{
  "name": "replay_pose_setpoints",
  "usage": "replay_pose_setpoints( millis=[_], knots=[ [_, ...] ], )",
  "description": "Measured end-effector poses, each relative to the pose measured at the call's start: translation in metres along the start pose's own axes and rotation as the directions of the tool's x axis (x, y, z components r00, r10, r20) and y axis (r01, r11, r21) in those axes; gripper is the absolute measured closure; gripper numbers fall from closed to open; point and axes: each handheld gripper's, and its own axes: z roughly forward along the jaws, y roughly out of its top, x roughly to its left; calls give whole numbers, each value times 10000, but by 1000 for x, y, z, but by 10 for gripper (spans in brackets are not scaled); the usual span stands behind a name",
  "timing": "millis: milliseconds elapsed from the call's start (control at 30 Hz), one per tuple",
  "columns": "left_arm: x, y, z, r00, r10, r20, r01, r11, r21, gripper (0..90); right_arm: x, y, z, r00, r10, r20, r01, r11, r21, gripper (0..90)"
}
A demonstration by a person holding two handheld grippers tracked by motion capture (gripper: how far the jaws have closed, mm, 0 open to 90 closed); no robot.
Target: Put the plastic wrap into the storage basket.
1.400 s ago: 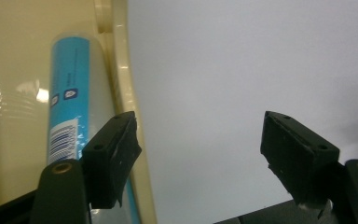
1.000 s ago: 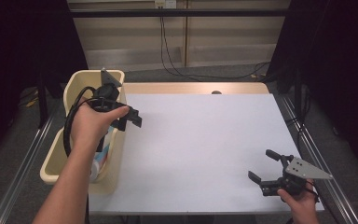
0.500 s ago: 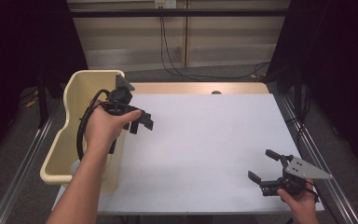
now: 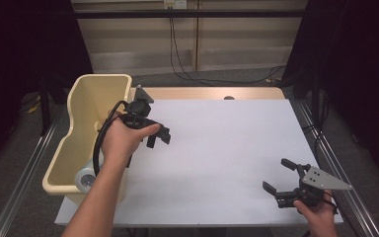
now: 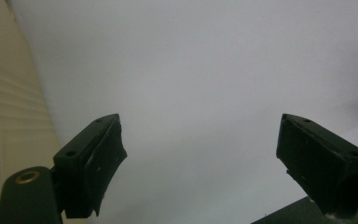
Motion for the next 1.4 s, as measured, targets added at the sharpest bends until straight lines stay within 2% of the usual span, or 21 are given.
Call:
replay_pose_setpoints(
  millis=[267,767,967,1167,1400],
  knots=[
    [-6,-3,17,9999,132,76,-132,9999,62,145,-1,0,-1,10000,-7,2,7,10000,-12,3],
    [-8,-14,47,9992,400,51,-401,9988,270,142,-1,0,0,10000,-3,-20,3,10000,-7,2],
    [-8,-20,60,9991,385,196,-393,9985,384,142,-1,0,0,10000,-3,-21,3,10000,1,3],
    [-7,-27,72,9984,454,338,-464,9985,289,141,-2,0,-1,10000,4,-11,-4,10000,-16,3],
    [-6,-35,83,9974,628,346,-624,9980,-117,141,-1,0,-1,10000,-15,-8,15,10000,3,3]
  ],
)
